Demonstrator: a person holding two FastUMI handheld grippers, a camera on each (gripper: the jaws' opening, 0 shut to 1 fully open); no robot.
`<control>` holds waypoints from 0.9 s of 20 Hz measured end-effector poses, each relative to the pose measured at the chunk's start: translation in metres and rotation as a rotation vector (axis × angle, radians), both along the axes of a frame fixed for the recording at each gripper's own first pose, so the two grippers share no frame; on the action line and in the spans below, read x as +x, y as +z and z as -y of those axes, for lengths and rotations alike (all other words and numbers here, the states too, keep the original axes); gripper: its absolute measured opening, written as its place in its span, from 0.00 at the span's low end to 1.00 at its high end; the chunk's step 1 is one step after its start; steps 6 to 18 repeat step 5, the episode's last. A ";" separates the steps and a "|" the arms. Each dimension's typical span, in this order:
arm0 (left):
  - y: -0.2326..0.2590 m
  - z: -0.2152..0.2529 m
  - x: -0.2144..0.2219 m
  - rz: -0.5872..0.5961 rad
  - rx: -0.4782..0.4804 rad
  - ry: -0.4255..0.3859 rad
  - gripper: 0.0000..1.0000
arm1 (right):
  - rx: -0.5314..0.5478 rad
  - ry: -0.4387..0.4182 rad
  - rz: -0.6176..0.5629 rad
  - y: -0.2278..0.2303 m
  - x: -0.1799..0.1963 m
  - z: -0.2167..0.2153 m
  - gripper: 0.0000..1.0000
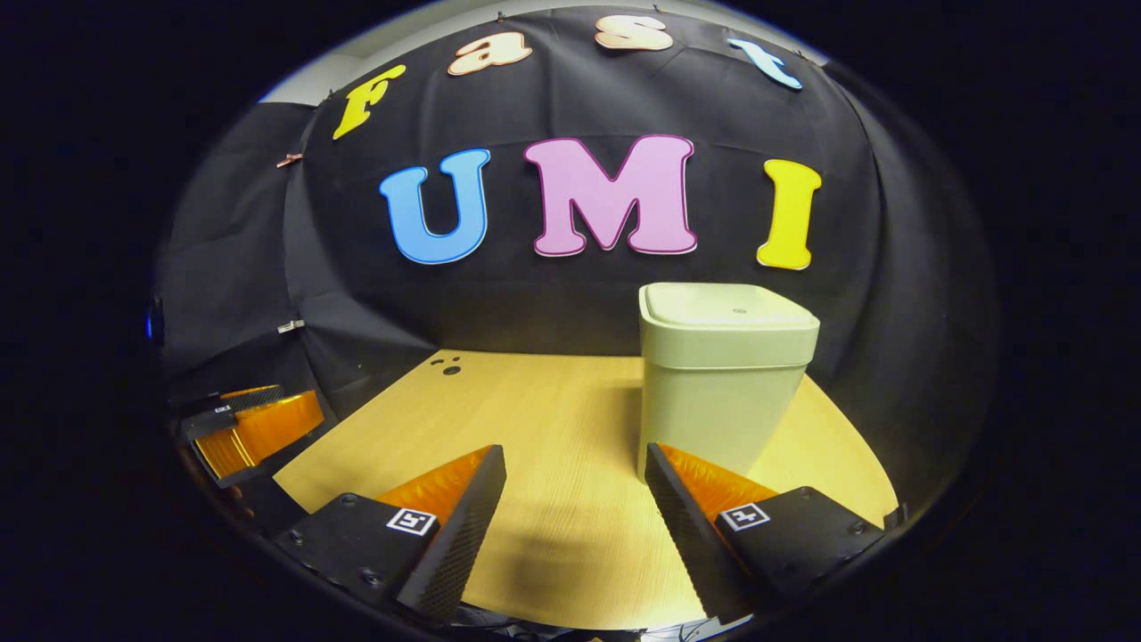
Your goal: Press the lid of the desktop garbage bin to open it, pick up the crumpled paper on the desktop and throw it into the bin, then pick up the pop can on the desktop and drop it into the bin, and finally close the garbage bin lid.
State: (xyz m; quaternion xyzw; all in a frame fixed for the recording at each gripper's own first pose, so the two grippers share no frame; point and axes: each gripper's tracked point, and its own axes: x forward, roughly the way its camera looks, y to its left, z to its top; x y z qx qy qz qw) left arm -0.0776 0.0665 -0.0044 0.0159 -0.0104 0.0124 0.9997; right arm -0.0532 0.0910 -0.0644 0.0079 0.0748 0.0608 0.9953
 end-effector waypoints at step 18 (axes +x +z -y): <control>-0.008 0.010 0.008 -0.036 0.027 -0.021 0.96 | -0.026 0.010 -0.010 -0.005 0.016 0.003 0.99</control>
